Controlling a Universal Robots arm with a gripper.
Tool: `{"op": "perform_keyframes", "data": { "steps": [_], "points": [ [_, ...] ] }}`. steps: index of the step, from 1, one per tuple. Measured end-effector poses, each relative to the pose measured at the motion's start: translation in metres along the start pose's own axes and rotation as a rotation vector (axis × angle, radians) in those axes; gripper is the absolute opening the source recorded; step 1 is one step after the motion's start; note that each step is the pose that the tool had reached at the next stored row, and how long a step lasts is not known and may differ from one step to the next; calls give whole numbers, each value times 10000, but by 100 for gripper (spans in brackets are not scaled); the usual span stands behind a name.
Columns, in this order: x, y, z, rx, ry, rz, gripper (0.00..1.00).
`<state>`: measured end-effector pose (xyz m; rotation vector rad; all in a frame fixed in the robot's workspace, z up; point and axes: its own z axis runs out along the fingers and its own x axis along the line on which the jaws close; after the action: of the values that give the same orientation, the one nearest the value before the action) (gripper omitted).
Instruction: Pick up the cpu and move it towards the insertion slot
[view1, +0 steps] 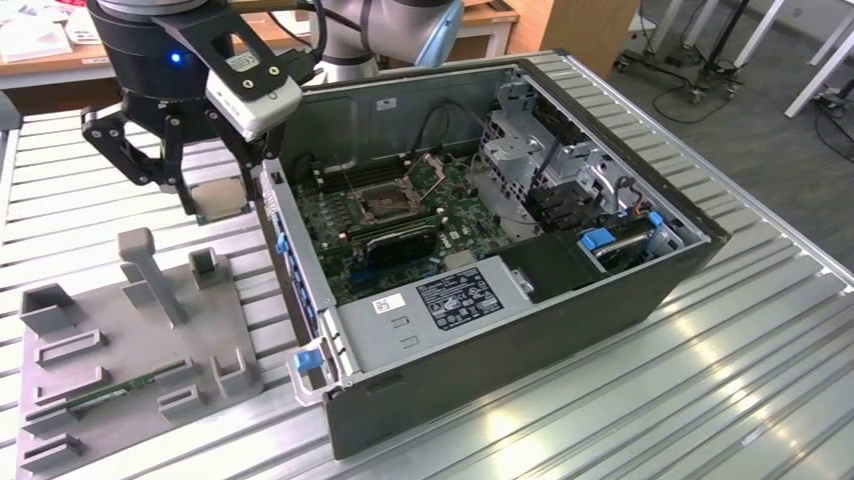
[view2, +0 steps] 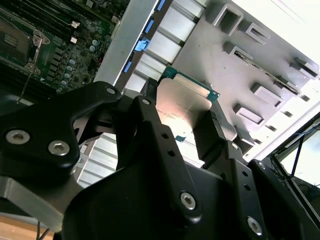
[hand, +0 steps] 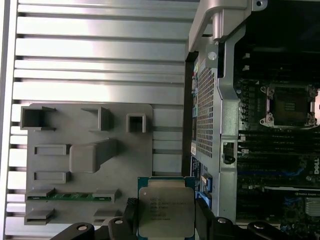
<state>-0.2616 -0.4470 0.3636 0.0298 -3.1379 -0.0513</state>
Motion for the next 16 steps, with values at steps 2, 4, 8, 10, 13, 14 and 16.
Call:
{"op": "perform_keyframes", "data": {
  "steps": [2,4,8,10,13,14,16],
  "points": [
    [-1,0,0,0,0,0,54],
    [-2,0,0,0,0,0,54],
    [-2,1,-15,2,1,0,54],
    [-2,1,-29,0,0,-1,54],
    [-2,2,-35,-1,-1,-1,54],
    [-2,1,-37,-1,-1,-1,54],
    [-2,1,-37,-1,-1,-1,54]
  ]
}}
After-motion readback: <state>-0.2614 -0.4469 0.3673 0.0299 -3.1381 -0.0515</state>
